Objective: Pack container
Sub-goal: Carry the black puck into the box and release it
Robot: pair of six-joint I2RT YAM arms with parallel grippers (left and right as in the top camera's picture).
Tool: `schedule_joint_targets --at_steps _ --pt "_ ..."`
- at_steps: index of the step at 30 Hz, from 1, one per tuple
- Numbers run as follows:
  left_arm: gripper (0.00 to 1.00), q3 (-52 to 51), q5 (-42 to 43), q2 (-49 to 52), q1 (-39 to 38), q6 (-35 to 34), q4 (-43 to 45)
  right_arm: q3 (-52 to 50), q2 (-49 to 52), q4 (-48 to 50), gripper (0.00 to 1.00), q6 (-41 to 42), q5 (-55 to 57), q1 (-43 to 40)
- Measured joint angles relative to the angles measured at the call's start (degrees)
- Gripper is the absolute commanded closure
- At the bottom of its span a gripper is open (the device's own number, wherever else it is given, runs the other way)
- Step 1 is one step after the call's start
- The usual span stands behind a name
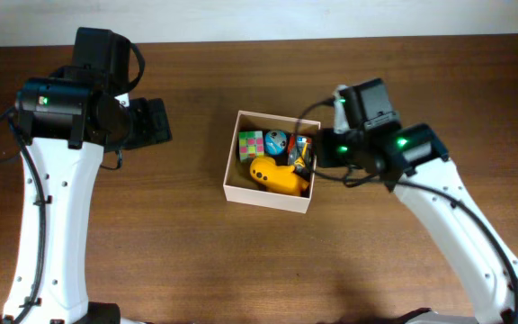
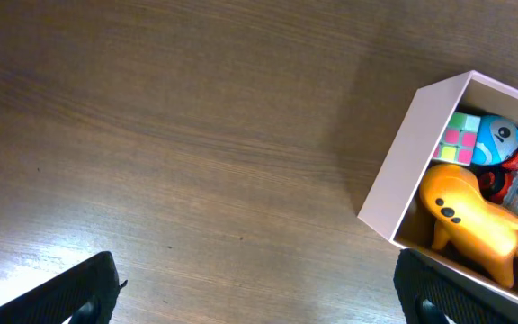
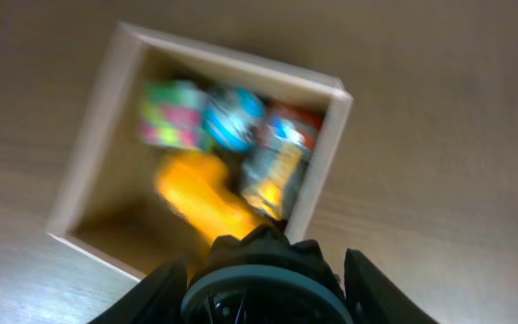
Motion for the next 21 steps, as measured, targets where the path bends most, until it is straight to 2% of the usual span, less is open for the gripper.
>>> schedule_joint_targets --at_steps 7,8,10,14,21 --pt "0.01 0.0 0.0 0.0 0.0 0.0 0.0 0.4 5.2 6.7 0.53 0.0 3.0 5.5" --pt "0.01 0.0 0.0 0.0 0.0 0.0 0.0 0.4 7.1 8.0 0.5 -0.1 3.2 5.9" --pt "0.01 0.0 0.0 0.0 0.0 0.0 0.0 0.4 12.1 11.2 0.38 -1.4 3.5 6.7" --pt "0.01 0.0 0.0 0.0 0.0 0.0 0.0 0.4 19.5 12.2 0.26 -5.5 3.6 7.4" --pt "0.01 0.0 0.0 0.0 0.0 0.0 0.0 4.5 18.0 2.5 0.13 -7.8 3.4 7.5"
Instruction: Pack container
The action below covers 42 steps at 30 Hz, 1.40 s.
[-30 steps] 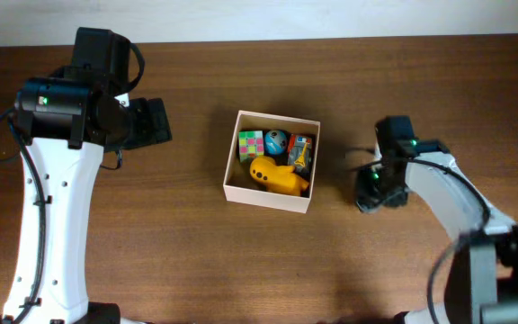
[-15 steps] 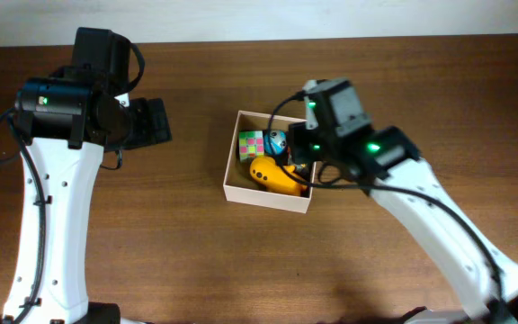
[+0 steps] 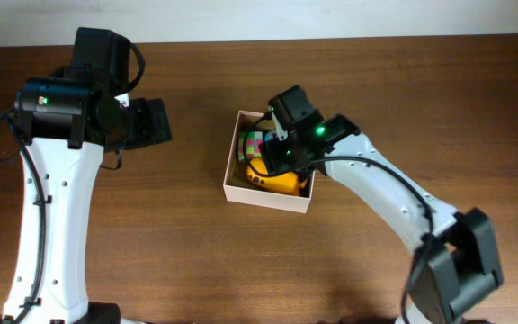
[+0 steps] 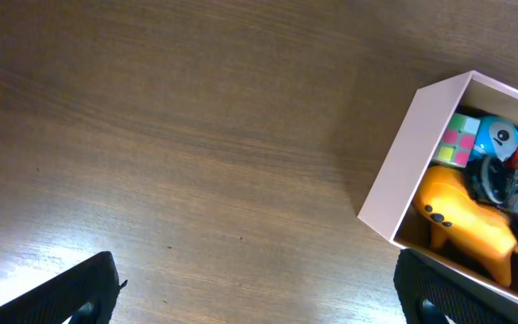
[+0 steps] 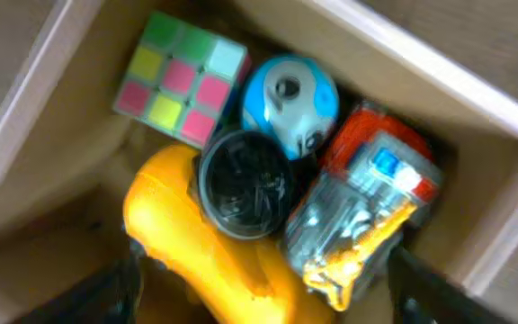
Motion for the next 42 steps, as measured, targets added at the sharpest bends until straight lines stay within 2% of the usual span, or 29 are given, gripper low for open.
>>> schedule_joint_targets --at_steps 3,10,14,17,27,30,36,39,42 --pt "0.01 0.0 0.0 0.0 0.0 0.0 0.0 4.9 -3.4 -6.8 0.02 -0.4 -0.9 0.0" --pt "0.01 0.0 0.0 0.0 0.0 0.0 0.0 16.3 -15.3 -19.5 0.01 -0.6 -7.9 0.0" --pt "0.01 0.0 0.0 0.0 0.0 0.0 0.0 17.4 -20.9 -23.9 0.01 -0.7 -14.3 0.0" --pt "0.01 0.0 0.0 0.0 0.0 0.0 0.0 17.4 -23.5 -25.1 0.01 -1.9 -15.0 -0.3" --pt "0.01 0.0 0.0 0.0 0.0 0.0 0.0 17.4 -33.6 -30.0 0.01 -6.7 1.9 -4.6" --pt "0.01 0.0 0.0 0.0 0.0 0.0 0.0 17.2 -37.8 -29.3 0.01 -7.0 5.7 -8.3" --pt "0.01 0.0 0.0 0.0 0.0 0.0 0.0 8.4 -49.4 -20.4 0.02 -7.2 6.7 -19.8" --pt "0.01 0.0 0.0 0.0 0.0 0.0 0.0 -1.6 -57.7 -14.5 0.01 -7.1 6.7 -25.2" --pt "0.01 0.0 0.0 0.0 0.0 0.0 0.0 -11.3 -64.8 -13.2 0.01 -7.1 6.8 -28.3"
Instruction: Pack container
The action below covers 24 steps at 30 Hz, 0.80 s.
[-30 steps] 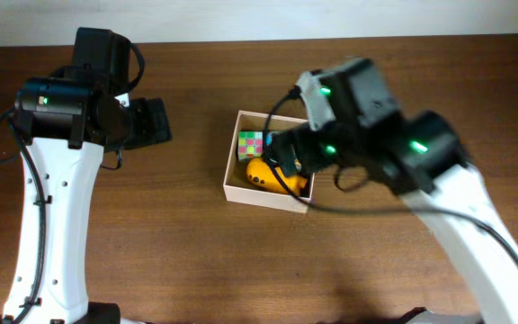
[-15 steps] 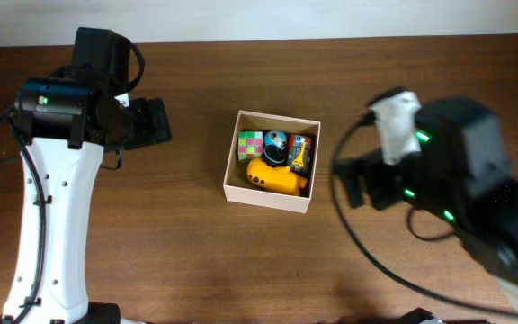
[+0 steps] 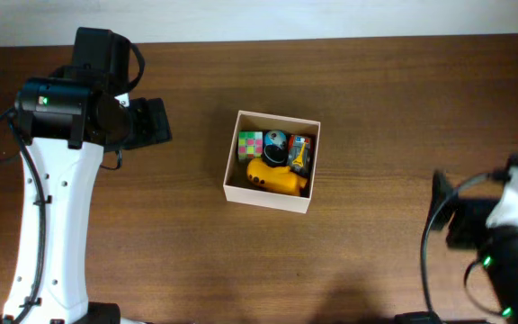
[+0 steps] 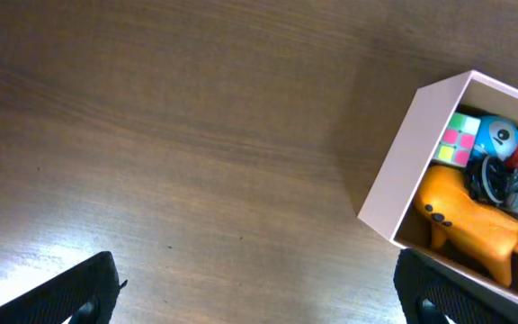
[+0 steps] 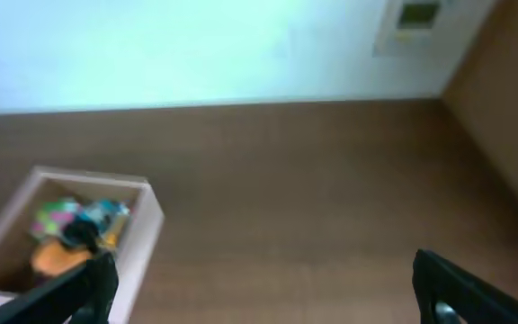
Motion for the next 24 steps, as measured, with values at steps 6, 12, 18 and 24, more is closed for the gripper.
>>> schedule_joint_targets --at_steps 6,12,18,24 --pt "0.01 0.0 0.0 0.0 0.0 0.0 0.0 -18.5 -12.3 3.9 0.01 -0.1 0.0 -1.4" --pt "0.01 0.0 0.0 0.0 0.0 0.0 -0.1 -36.8 -23.0 13.4 0.01 0.0 -0.6 -1.4" --pt "0.01 0.0 0.0 0.0 0.0 0.0 0.0 -50.9 -31.0 19.9 0.01 0.0 -1.5 -1.4" --pt "0.01 0.0 0.0 0.0 0.0 0.0 0.0 -57.7 -36.1 20.3 0.01 0.0 -1.8 -1.4"
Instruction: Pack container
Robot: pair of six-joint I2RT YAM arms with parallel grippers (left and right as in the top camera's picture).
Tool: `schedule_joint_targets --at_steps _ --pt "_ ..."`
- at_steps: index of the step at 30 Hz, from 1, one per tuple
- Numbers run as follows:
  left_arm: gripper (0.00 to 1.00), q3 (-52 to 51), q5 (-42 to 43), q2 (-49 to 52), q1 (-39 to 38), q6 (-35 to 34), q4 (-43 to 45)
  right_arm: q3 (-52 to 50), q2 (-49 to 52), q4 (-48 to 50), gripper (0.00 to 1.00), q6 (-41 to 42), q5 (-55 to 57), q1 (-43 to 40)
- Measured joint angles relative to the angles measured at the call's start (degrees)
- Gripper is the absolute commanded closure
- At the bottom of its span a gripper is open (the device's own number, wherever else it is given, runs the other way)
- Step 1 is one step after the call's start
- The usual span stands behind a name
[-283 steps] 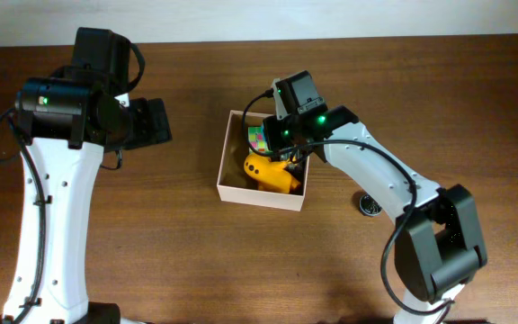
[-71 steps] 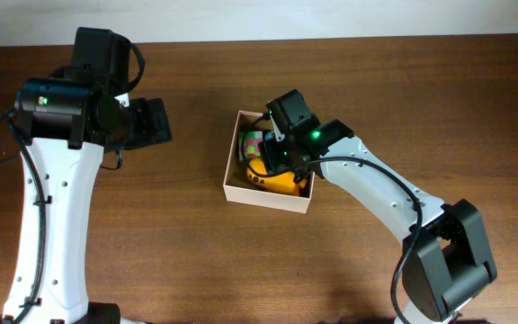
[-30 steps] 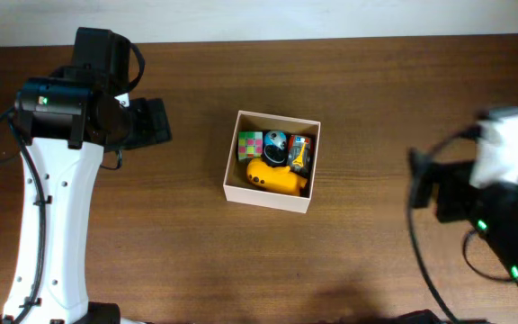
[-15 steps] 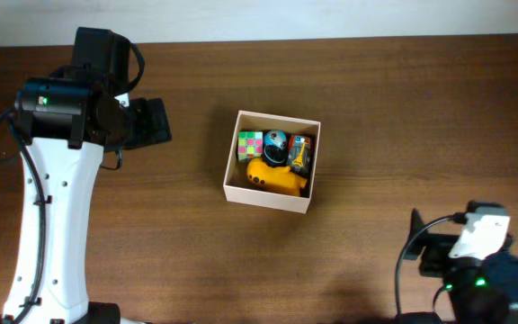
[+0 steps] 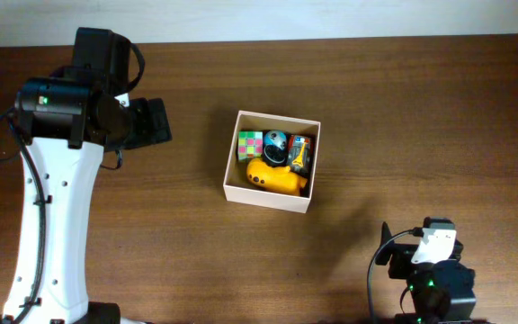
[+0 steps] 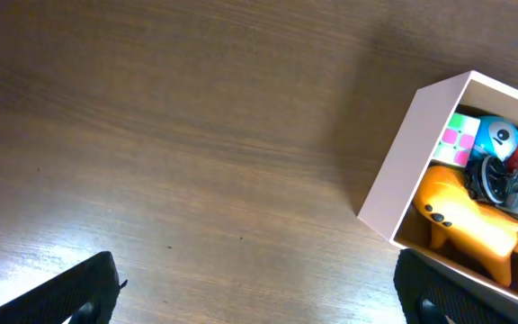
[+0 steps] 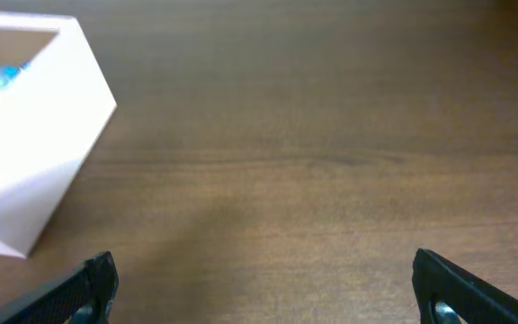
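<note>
The white open box (image 5: pixel 231 171) stands mid-table and holds a colour cube (image 5: pixel 250 142), a blue ball (image 5: pixel 276 141), a black round coil (image 5: pixel 276 154), a red clear packet (image 5: pixel 299 153) and an orange toy (image 5: pixel 275 179). The left wrist view shows the same box (image 6: pixel 405 162) with the coil (image 6: pixel 486 176) on the orange toy (image 6: pixel 470 221). My left gripper (image 6: pixel 257 292) hangs open over bare wood left of the box. My right gripper (image 7: pixel 263 286) is open and empty, low at the front right, with the box's wall (image 7: pixel 34 171) at its far left.
The dark wooden table (image 5: pixel 403 108) runs to a pale wall strip along the far edge. The left arm's white links (image 5: pixel 57 216) stand at the left side; the right arm's base (image 5: pixel 430 279) sits at the front right edge.
My right arm has drawn in further toward the front right edge and its camera now looks low across the wood beside the box. The left arm and the box's contents are unchanged.
At first my right gripper held the black coil beside the box's right wall. Then it was inside the box, the coil over the orange toy. After that the coil lay in the box and the right arm was far back at the front right, where it is now folded.
</note>
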Motion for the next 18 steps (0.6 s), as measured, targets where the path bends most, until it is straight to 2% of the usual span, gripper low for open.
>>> schedule_joint_targets --at_steps 7,18 --pt "0.01 0.0 0.0 0.0 0.0 0.0 0.0 -4.1 -1.2 0.3 0.01 0.0 0.0 0.0" --pt "0.01 0.0 0.0 0.0 0.0 0.0 0.0 -4.7 -1.2 -0.9 0.01 0.0 0.0 0.0"
